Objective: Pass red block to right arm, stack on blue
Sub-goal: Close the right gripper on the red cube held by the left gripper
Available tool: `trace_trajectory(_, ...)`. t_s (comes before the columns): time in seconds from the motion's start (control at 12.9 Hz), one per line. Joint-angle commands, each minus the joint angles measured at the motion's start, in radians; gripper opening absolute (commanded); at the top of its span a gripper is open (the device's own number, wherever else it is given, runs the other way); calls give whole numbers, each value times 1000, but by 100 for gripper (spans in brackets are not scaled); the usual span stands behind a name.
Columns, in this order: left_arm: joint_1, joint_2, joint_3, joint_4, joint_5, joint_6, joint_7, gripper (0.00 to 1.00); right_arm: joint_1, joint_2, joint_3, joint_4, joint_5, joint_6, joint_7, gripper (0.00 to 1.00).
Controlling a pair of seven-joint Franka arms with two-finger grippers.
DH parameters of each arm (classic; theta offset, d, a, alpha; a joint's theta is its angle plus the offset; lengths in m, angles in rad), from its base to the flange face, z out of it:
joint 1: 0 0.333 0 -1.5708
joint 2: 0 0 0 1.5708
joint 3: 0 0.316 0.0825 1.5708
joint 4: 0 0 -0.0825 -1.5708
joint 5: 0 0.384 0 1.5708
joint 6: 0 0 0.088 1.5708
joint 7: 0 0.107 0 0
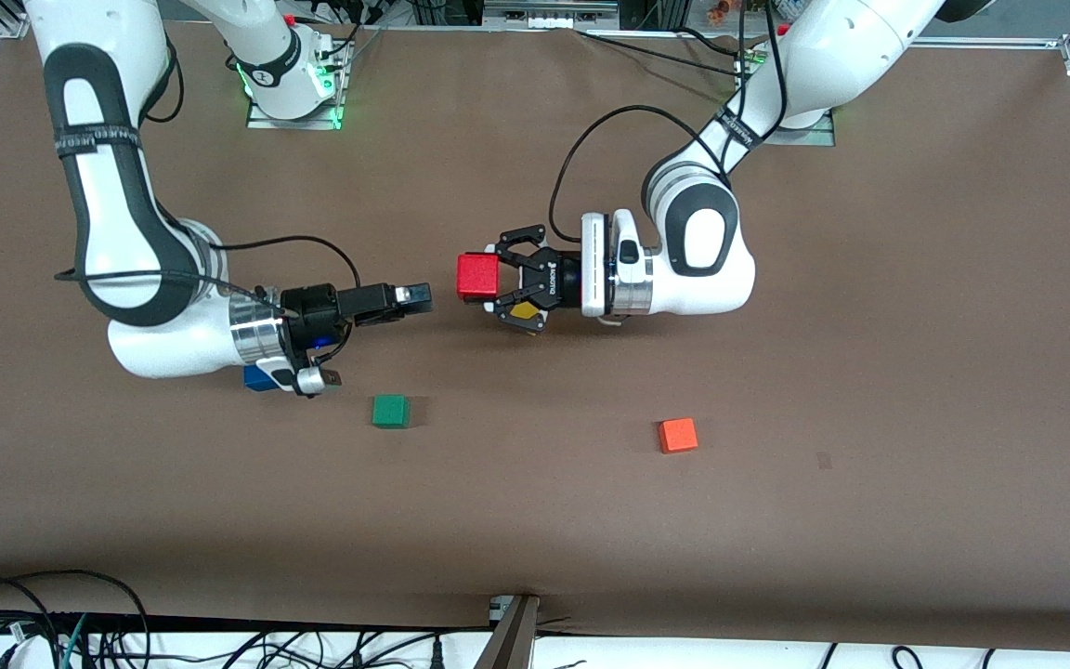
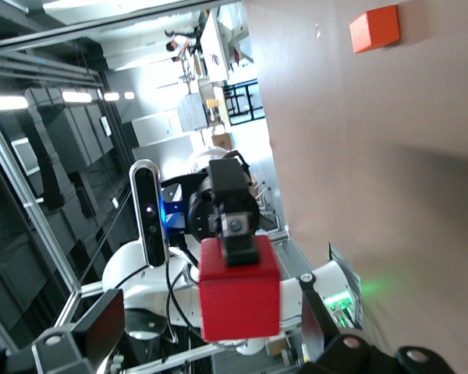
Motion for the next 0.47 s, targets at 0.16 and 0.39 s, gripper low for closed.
trace_trajectory(0.16,-35,60,0,107,-48,40,25,0,6,-154,75,-198,25,186,-52,100)
trace_trajectory(0.39,-40,56,0,109,-68,40,25,0,4,-151,74,-217,25,186,-97,100)
